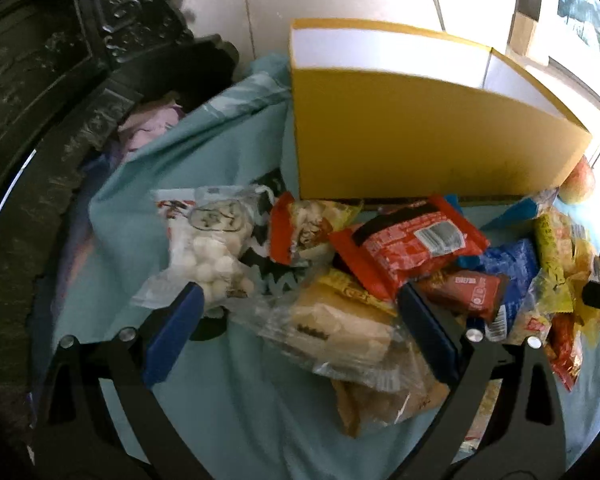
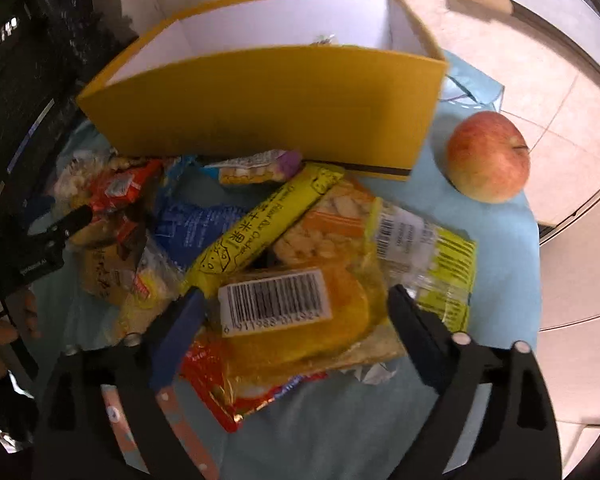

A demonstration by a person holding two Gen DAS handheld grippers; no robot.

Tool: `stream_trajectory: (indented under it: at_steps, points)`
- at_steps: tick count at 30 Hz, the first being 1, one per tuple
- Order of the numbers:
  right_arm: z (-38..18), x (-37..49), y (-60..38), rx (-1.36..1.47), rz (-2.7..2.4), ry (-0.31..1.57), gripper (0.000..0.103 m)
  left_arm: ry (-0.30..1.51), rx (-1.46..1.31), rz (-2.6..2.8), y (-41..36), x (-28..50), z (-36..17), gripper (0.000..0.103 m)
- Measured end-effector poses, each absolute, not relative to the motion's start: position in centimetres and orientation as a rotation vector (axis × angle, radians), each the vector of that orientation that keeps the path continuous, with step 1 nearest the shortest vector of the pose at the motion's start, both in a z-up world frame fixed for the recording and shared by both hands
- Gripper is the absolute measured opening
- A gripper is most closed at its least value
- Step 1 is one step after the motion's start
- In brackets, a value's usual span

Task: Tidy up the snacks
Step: 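Grasp a clear bread bag with the left gripper while the right grasps a yellow barcode packet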

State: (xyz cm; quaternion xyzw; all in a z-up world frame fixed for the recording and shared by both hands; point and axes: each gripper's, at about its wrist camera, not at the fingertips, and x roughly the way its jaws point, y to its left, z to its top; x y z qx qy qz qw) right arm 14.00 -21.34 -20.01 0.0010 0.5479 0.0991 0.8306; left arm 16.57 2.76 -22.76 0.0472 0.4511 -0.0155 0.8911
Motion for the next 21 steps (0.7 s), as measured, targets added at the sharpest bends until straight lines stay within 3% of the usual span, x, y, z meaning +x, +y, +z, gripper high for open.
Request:
stream_trajectory:
  at_steps: [3, 4, 5, 6, 7, 21]
  points:
    - [-21.1, 14.1, -20.7, -0.03, 0.194, 1.196, 0.098, 0.97, 0.144, -0.037, 2.2, 16.7, -24.1, 0.098]
    - [-21.6, 14.1, -20.6, -0.045, 0.184, 1.217, 0.093, 0.987, 0.151, -0.05, 2.2, 16.6, -24.5, 0.084]
    - [-21.8, 14.0, -20.5, -0.068, 0.17, 1.217, 0.077, 0.984, 0.146, -0.067, 2.2, 16.4, -24.6, 0.071]
    - [-21.7, 13.8, -20.6, -0.065, 0.176, 1.209, 0.072, 0.979, 0.138, -0.079, 2.3, 16.2, -24.4, 0.06]
    - [-21.6, 13.7, -20.8, -0.048, 0.183, 1.205, 0.069, 0.97, 0.13, -0.081, 2.4, 16.0, -24.2, 0.057]
    - [-17.0, 7.9, -24.0, 0.071, 0.243, 1.134, 0.066, 0.81, 0.034, -0.204, 1.7, 8.1, -19.1, 0.056]
